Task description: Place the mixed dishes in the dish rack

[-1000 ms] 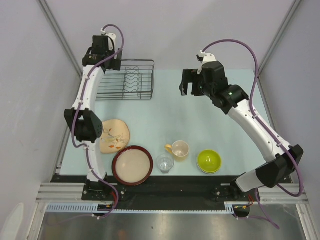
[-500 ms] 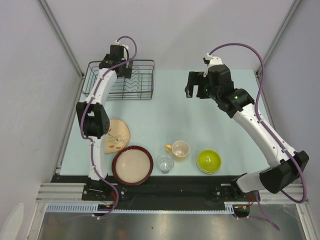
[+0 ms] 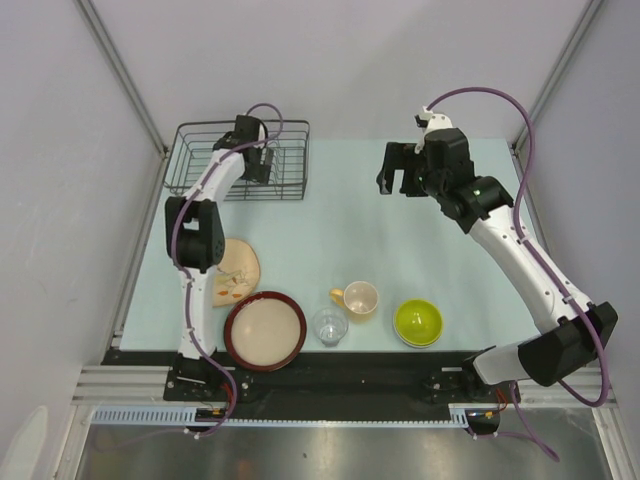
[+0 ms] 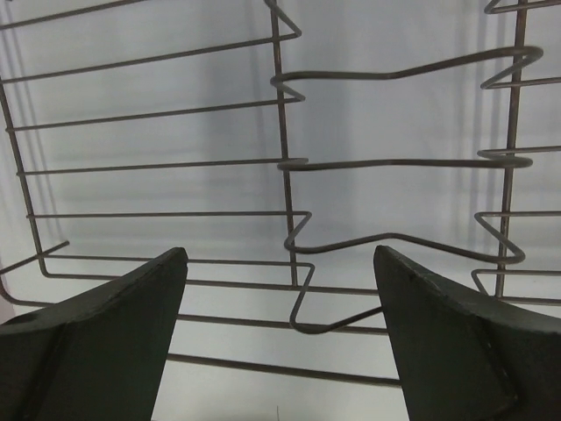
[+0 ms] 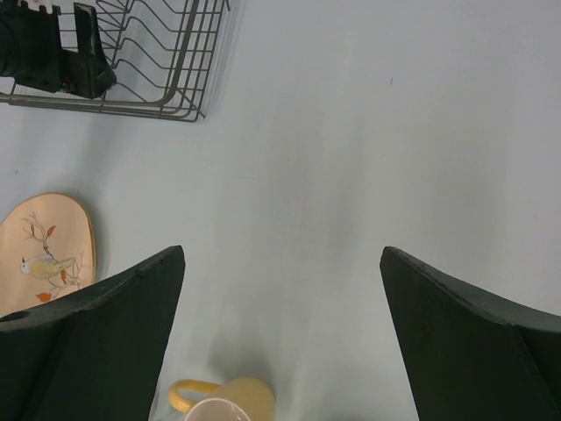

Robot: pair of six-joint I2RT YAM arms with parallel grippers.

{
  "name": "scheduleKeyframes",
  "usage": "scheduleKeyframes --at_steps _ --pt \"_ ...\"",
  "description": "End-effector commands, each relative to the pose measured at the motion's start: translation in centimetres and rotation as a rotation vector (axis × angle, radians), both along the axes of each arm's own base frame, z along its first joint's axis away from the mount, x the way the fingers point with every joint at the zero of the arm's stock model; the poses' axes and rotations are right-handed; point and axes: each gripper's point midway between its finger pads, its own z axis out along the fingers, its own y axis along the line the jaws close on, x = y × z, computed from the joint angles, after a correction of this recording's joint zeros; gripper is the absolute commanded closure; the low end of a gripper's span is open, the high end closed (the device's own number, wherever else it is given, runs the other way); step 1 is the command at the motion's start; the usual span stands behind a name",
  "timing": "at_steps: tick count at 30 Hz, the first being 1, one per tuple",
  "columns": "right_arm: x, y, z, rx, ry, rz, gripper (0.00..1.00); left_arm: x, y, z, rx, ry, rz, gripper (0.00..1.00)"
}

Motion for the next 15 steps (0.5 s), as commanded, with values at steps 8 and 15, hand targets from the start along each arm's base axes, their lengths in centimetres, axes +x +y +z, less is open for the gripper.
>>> scheduleKeyframes --at_steps 8,15 --pt "0.3 -0.3 1.0 0.029 -0.024 -0.002 0.0 -3.5 -9.1 -2.4 0.023 0.073 -0.299 0.11" --pt "0.4 -1.2 0.3 0.014 -0.003 -0.029 0.0 -6.0 -14.2 -1.9 -0.006 0.072 -0.437 0.1"
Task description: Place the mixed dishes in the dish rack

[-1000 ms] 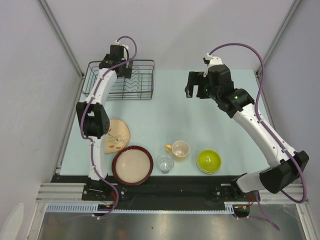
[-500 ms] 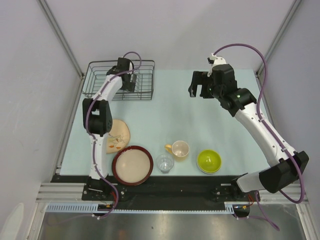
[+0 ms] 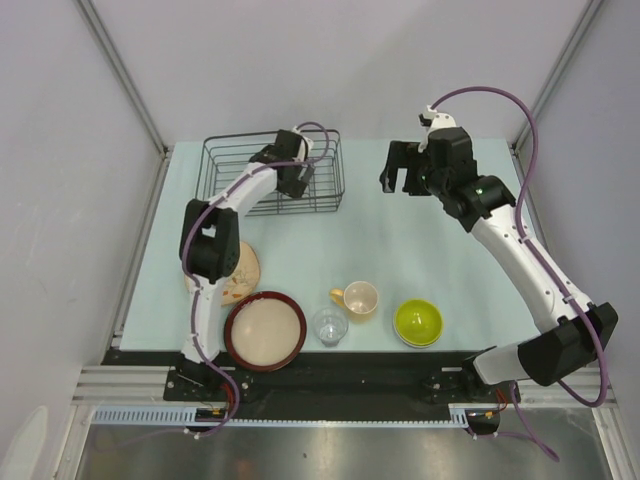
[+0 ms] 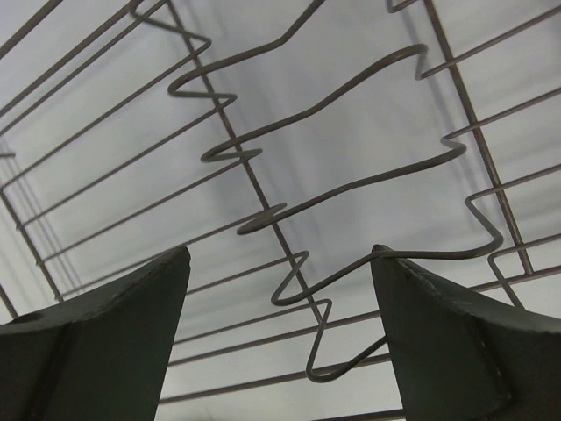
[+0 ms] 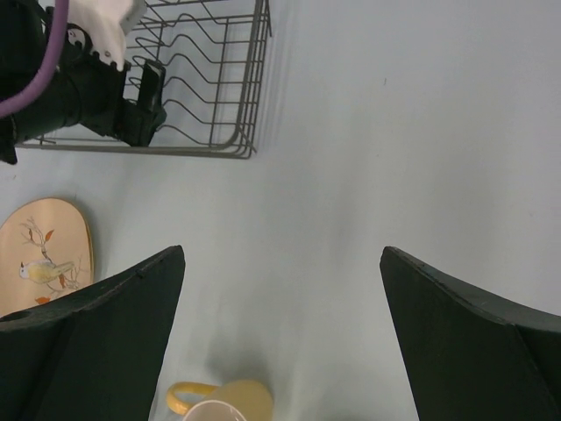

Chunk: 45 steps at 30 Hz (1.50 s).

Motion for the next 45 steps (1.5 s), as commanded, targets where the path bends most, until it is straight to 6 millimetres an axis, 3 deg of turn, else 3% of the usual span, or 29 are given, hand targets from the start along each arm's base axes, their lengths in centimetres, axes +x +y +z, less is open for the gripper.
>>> scheduleKeyframes --at_steps 1,6,9,10,11,12,13,16,17,20,21,23,24,25,27,28,30,31,36,45 --pt "0.1 -0.7 0.1 0.004 0.0 -0.021 0.0 -3.7 -5.5 -0.7 -0.06 0.087 -0.173 0.11" --pt "0.8 -1.5 -2.1 -0.034 0.056 -0.061 0.0 -4.5 -7.4 1.6 -0.088 0.073 -0.206 0.1" --pt "1.8 -1.0 -4.2 -0.042 0.104 -0.058 0.0 -3.6 -7.7 5.8 -0.109 0.012 -0.205 0.09" --pt "2.4 -0.5 -5.6 -0.043 0.134 -0.056 0.0 -2.7 -7.7 9.3 -0.126 -0.058 -0.206 0.07" --pt "2.9 -0.2 -6.0 -0.035 0.134 -0.055 0.0 -2.6 -7.5 10.8 -0.131 -0.082 -0.205 0.06" --pt "3.3 0.5 -6.5 -0.023 0.145 -0.04 0.0 -2.5 -6.9 12.5 -0.136 -0.104 -0.195 0.04" --pt "3.9 1.0 -7.7 -0.021 0.169 -0.035 0.0 -2.2 -6.7 15.8 -0.157 -0.169 -0.193 0.02" --pt "5.4 2.5 -8.7 -0.01 0.177 -0.016 0.0 -2.0 -4.9 20.6 -0.18 -0.259 -0.169 0.0" --pt "6.0 3.1 -10.5 -0.025 0.213 -0.007 0.0 -2.3 -4.3 22.4 -0.189 -0.291 -0.161 0.0" --pt "7.5 4.3 -12.0 -0.049 0.23 0.005 0.0 -2.8 -1.6 24.3 -0.205 -0.322 -0.112 0.0" --pt "7.8 4.7 -12.5 -0.054 0.236 0.011 0.0 -2.8 0.0 24.3 -0.209 -0.319 -0.083 0.0" --pt "8.5 5.3 -12.8 -0.05 0.232 0.016 0.0 -3.3 1.9 22.2 -0.216 -0.267 -0.044 0.0" --pt "8.8 5.5 -13.7 -0.053 0.244 0.018 0.0 -3.4 3.9 22.6 -0.216 -0.284 -0.007 0.0" --pt "9.2 5.6 -14.0 -0.051 0.241 0.017 0.0 -3.8 5.1 20.3 -0.203 -0.236 0.02 0.0" --pt "9.6 5.6 -14.6 -0.048 0.249 0.011 0.0 -4.1 8.3 20.2 -0.208 -0.25 0.078 0.0" --pt "10.0 5.6 -14.8 -0.041 0.245 0.006 0.0 -4.6 9.3 18.7 -0.203 -0.219 0.1 0.0" --pt "10.4 5.7 -15.2 -0.024 0.251 0.003 0.0 -4.8 11.7 18.2 -0.192 -0.229 0.148 0.0" --pt "10.8 5.6 -15.1 -0.014 0.243 -0.002 0.0 -5.3 12.4 16.5 -0.172 -0.198 0.159 0.0" --pt "12.0 5.9 -16.2 -0.012 0.235 -0.01 0.0 -6.0 14.4 12.8 -0.116 -0.154 0.201 0.0" --pt "13.3 4.4 -19.1 -0.082 0.251 -0.076 0.06 -4.9 16.3 9.1 -0.084 -0.116 0.258 0.01"
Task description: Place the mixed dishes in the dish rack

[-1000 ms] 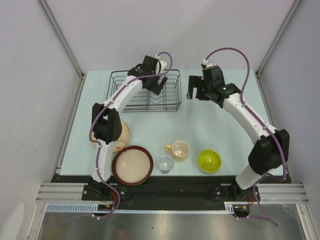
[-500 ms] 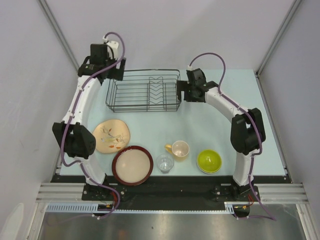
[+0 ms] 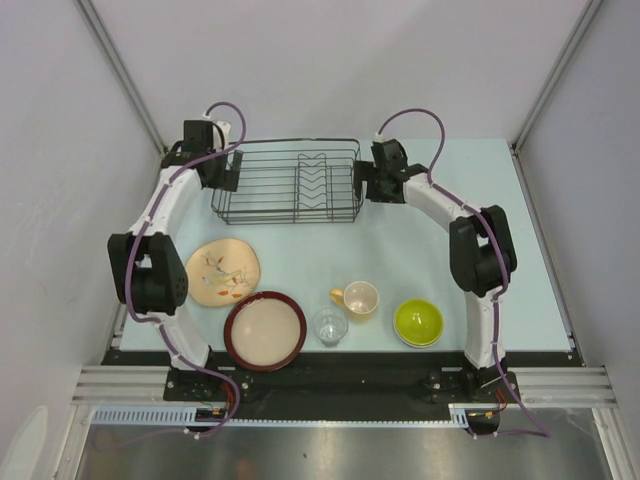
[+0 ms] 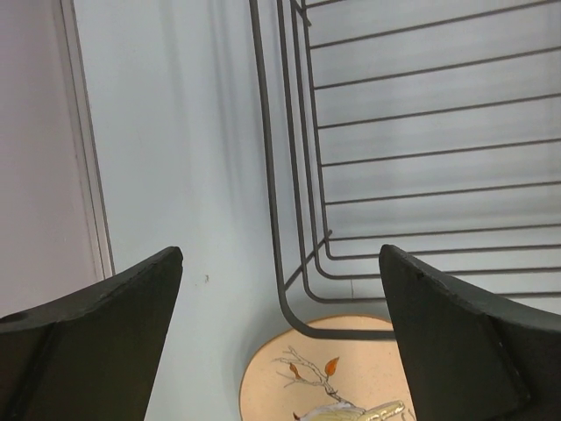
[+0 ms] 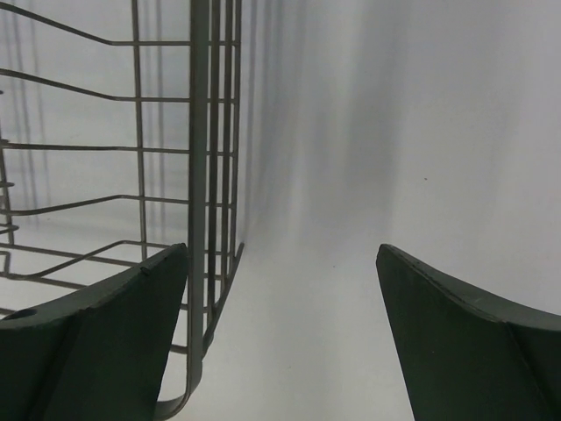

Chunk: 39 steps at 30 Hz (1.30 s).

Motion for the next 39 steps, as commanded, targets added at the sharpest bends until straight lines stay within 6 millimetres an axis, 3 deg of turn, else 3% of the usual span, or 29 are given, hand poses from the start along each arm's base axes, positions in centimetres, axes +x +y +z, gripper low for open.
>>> scheduleKeyframes --at_steps 1,7,8,9,15,22,29,36,39 --pt "1.7 -1.2 0.9 -0.03 -0.059 -0.059 0.08 1.5 1.6 -1.0 0.033 -0.029 0.041 0.01" --pt "0.4 -5.1 0.7 0.007 -0.026 -0.173 0.1 1.1 2.9 -5.5 0.063 0.05 0.061 0.03" --pt "-0.5 -5.9 -0.4 0.006 0.003 -0.188 0.1 1.0 2.9 -5.9 0.064 0.058 0.06 0.03" --pt "-0.6 -6.8 0.7 0.025 -0.012 -0.212 0.1 0.7 2.9 -6.6 0.065 0.073 0.058 0.03" --pt "-2.3 -9.2 1.5 -0.022 0.001 -0.262 0.12 0.1 1.8 -8.4 0.024 0.123 0.026 0.04" --pt "-4.7 -12.9 3.0 -0.102 -0.019 -0.39 0.15 -0.9 -2.5 -9.3 0.002 0.147 -0.079 0.05" --pt "-7.1 -17.8 3.4 -0.113 0.004 -0.504 0.16 -3.8 -7.4 -10.6 -0.014 0.196 -0.212 0.05" --pt "-8.9 -20.4 3.0 -0.104 0.027 -0.57 0.15 -6.5 -10.0 -10.9 -0.045 0.227 -0.285 0.07" --pt "-8.7 -20.1 2.8 -0.081 0.027 -0.562 0.15 -7.3 -10.4 -11.0 -0.042 0.234 -0.302 0.07"
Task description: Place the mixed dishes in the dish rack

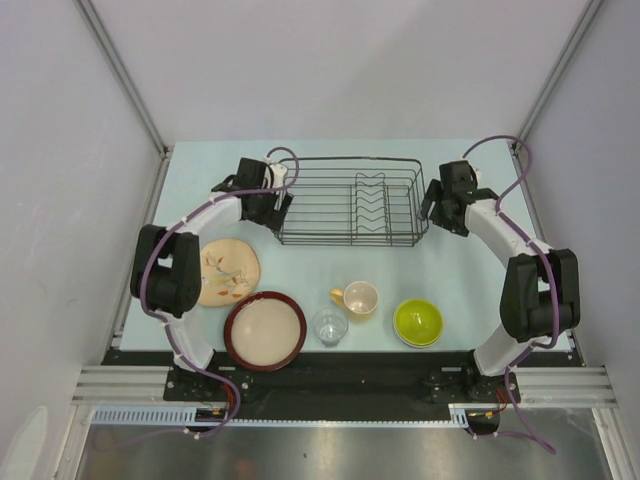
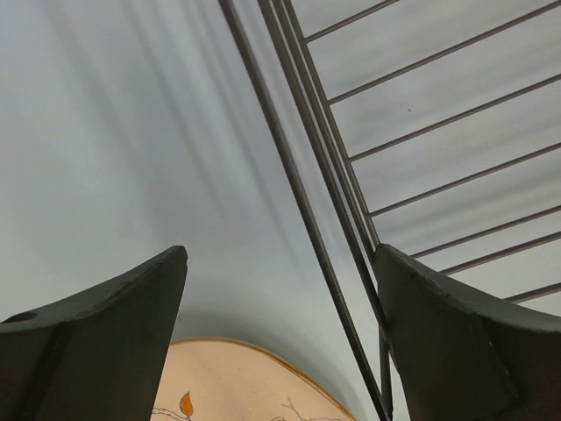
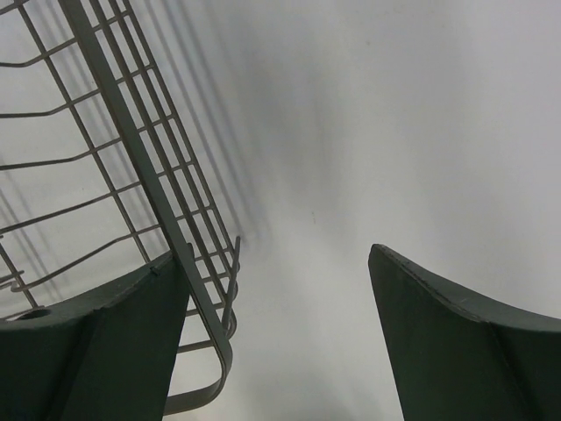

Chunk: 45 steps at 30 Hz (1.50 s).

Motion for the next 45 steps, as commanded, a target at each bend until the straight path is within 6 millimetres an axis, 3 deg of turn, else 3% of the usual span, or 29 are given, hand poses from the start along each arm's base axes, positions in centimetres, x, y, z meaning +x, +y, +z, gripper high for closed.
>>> scheduleKeyframes --at_steps 1,5,8,13,15,18,19,21,27,31,34,37,42,45 --pt "0.7 -2.6 2.2 -0.03 -0.078 -0.096 0.15 -3.3 1.4 -0.9 0.053 0.085 -0.005 0.07" --pt "0.9 -1.4 2.6 -0.015 -0.097 -0.054 0.14 -3.9 2.0 -0.3 0.068 0.07 0.002 0.07" --pt "1.0 -0.2 5.2 -0.042 -0.175 -0.012 0.09 -3.1 2.6 1.3 0.092 0.018 0.015 0.06" --pt "-0.4 1.5 11.7 -0.072 -0.344 0.072 0.07 -0.8 3.0 5.0 0.079 -0.05 0.05 0.0" --pt "-1.6 1.9 12.2 -0.06 -0.338 0.086 0.08 0.4 2.8 7.2 0.064 -0.093 0.057 0.0" --pt "-4.9 2.4 11.6 -0.047 -0.252 0.11 0.12 1.7 2.3 9.4 0.038 -0.125 0.065 0.0" --pt "-6.7 2.6 10.5 -0.061 -0.181 0.129 0.13 2.3 1.9 11.0 0.022 -0.154 0.064 0.0" --pt "-9.2 4.1 9.9 -0.075 -0.137 0.174 0.17 2.3 1.4 11.9 -0.004 -0.149 0.058 0.0" --pt "-17.2 5.3 6.7 -0.044 0.036 0.2 0.23 0.6 0.0 16.8 -0.087 -0.196 -0.01 0.0" --pt "-20.7 5.1 6.0 -0.023 0.083 0.216 0.23 -2.2 -0.7 17.3 -0.08 -0.17 -0.075 0.0" --pt "-22.9 5.1 6.0 0.009 0.107 0.207 0.25 -4.4 -0.2 16.0 -0.03 -0.163 -0.092 0.0" --pt "-24.8 5.0 4.8 -0.001 0.162 0.201 0.28 -5.3 0.1 15.5 -0.02 -0.167 -0.092 0.0" --pt "-26.3 6.0 2.5 -0.001 0.203 0.202 0.32 -5.8 0.1 15.5 -0.034 -0.166 -0.088 0.0" --pt "-27.0 5.0 0.5 -0.07 0.249 0.169 0.35 -5.9 0.0 15.9 -0.04 -0.171 -0.092 0.0"
